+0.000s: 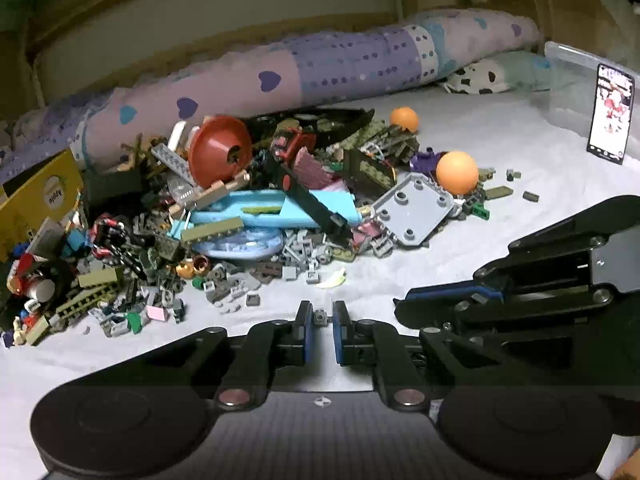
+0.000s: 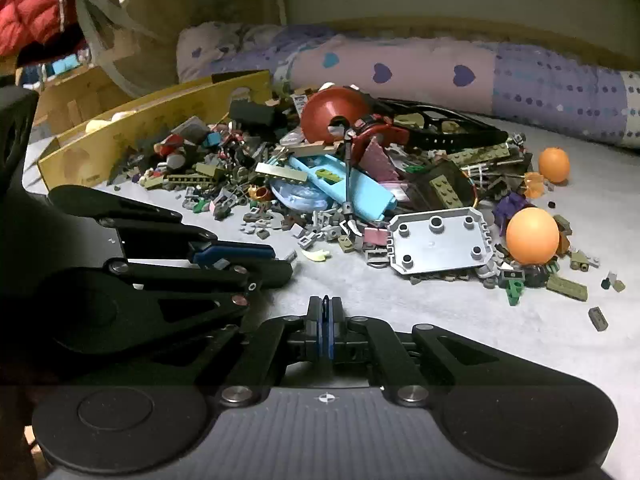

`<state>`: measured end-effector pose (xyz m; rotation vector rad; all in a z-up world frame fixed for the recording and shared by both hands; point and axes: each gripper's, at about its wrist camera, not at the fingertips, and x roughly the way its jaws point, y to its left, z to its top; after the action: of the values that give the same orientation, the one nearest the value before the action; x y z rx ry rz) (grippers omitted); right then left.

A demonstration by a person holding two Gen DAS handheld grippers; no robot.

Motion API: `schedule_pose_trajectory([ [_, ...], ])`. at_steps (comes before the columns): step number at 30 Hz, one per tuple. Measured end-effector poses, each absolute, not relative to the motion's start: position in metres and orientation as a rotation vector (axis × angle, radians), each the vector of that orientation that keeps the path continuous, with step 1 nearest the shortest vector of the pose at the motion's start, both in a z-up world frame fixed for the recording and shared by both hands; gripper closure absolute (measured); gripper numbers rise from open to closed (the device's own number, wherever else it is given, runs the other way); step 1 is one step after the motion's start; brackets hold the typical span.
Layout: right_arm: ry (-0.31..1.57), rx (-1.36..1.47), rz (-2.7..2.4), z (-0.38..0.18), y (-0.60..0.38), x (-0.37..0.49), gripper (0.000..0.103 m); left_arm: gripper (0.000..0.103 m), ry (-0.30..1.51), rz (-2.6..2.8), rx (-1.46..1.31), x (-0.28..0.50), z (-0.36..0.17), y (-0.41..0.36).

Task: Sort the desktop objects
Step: 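Lower the open left gripper around a small grey brick, then close the left gripper on the small grey brick and lift it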

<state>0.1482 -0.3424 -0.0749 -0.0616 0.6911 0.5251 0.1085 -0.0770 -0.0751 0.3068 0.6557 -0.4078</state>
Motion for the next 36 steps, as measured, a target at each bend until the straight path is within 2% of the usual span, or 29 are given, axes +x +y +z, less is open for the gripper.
schedule_pose_trajectory([
  [29,0.692,-0.046,0.526,-0.075,-0.344,0.149,0.098,0.088,0.672,-0.471,0.317,0.104,-0.074,-0.064],
  [33,0.692,-0.046,0.526,-0.075,-0.344,0.149,0.098,0.095,0.664,-0.48,0.323,0.104,-0.075,-0.064],
  [36,0.692,-0.042,0.527,-0.076,-0.344,0.149,0.098,0.096,0.65,-0.484,0.322,0.101,-0.075,-0.063],
])
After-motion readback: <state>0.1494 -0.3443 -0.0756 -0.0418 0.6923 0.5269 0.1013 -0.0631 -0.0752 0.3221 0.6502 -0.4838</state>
